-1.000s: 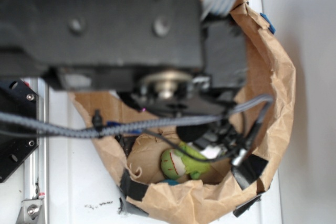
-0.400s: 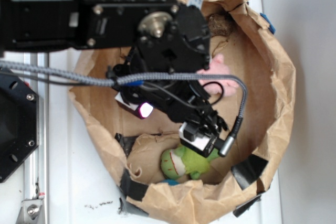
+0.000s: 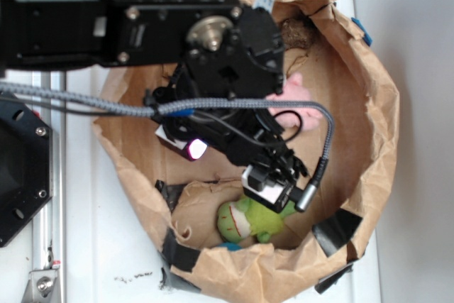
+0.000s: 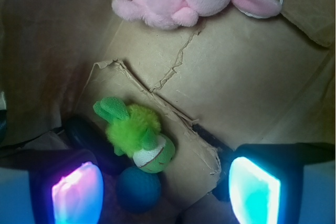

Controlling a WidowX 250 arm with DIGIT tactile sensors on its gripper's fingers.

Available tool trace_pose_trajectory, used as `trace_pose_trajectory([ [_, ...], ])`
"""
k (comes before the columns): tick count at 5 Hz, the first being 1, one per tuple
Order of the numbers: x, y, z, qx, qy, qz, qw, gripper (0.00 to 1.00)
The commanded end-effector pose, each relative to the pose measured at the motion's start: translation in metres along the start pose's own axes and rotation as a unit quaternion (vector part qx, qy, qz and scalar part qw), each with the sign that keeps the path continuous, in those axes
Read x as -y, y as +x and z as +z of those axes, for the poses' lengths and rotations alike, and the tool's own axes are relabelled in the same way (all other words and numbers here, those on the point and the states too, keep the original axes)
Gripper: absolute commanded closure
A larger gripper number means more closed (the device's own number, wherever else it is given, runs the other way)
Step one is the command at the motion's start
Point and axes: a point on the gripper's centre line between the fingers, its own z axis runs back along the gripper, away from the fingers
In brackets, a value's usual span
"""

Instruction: Grab the blue ball.

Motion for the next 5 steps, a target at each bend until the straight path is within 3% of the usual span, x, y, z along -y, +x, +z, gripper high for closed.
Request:
trace_pose_trajectory([
  [1,-0.006,0.012,-0.006,0.014,0.012,0.021,1.0,0.0],
  [3,0.009,0.004,-0.038,-0.002,0.028,0.019,0.999,0.0],
  [5,0.01,-0.031,-0.057,-0.028,0.043,0.006,0.999,0.0],
])
